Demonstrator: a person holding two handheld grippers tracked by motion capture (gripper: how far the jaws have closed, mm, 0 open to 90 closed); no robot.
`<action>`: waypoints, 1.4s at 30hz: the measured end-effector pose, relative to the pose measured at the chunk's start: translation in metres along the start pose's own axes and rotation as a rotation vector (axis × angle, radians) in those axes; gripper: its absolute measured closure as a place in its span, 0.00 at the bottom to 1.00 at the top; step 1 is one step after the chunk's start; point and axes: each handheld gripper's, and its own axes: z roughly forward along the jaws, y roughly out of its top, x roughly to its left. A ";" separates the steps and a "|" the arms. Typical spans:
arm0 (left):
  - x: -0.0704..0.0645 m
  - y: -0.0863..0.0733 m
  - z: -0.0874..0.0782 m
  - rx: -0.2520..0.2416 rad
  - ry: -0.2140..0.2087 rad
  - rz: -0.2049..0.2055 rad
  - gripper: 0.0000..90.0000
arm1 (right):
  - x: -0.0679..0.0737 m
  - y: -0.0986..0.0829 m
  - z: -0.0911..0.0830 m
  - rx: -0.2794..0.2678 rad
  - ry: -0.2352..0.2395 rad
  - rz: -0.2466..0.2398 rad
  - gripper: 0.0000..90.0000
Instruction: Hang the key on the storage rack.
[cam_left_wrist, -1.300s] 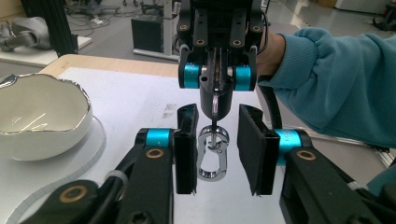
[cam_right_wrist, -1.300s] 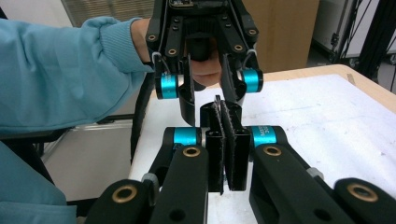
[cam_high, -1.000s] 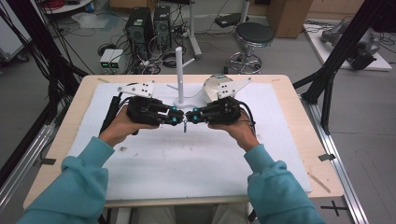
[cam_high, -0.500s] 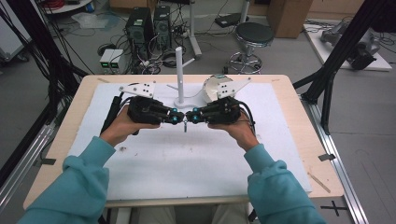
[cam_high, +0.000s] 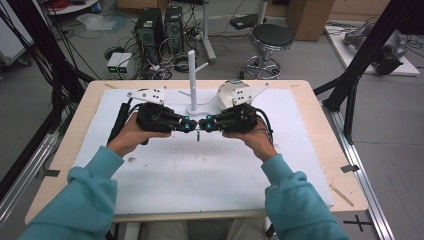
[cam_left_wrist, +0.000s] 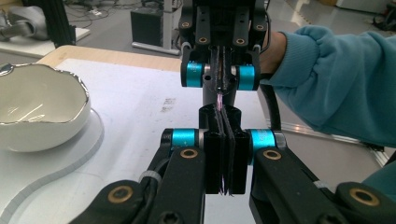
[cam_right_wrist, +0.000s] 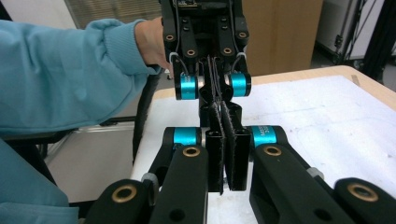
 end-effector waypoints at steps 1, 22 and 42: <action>0.000 0.000 0.000 0.000 0.000 0.000 0.98 | 0.000 0.000 0.000 -0.002 0.002 0.000 0.99; 0.017 0.020 -0.017 0.039 0.076 0.005 0.98 | 0.018 -0.033 -0.051 -0.015 -0.478 0.000 0.01; 0.070 0.050 -0.022 0.186 0.172 -0.020 0.98 | 0.053 -0.121 -0.135 -0.097 -0.809 0.076 0.01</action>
